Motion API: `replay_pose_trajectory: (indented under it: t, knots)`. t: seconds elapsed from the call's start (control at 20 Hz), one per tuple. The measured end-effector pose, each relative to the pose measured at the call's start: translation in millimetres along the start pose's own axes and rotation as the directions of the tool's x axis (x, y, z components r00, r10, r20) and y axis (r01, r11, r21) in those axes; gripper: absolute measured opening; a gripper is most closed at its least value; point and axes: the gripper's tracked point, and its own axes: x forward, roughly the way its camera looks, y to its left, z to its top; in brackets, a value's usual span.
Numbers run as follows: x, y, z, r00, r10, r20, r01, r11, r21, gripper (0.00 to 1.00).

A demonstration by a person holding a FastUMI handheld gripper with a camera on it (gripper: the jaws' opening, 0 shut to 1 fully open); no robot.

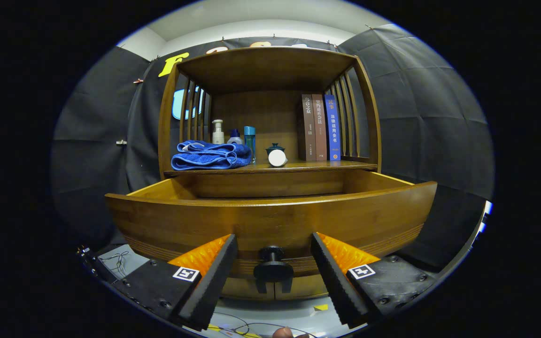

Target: Pull open the drawer, take out the items inside it, and place them on the countertop above the cabinet.

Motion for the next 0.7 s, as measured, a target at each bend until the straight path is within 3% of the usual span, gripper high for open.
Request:
replay_pose_trajectory:
  t: [0.25, 0.7]
  knots:
    - [4.6, -1.8, 3.6, 1.0, -0.002, 0.007, 0.002, 1.0, 0.018, 0.99]
    - [61.0, 0.8, 23.4, 1.0, -0.004, 0.027, 0.004, 1.0, -0.018, 0.99]
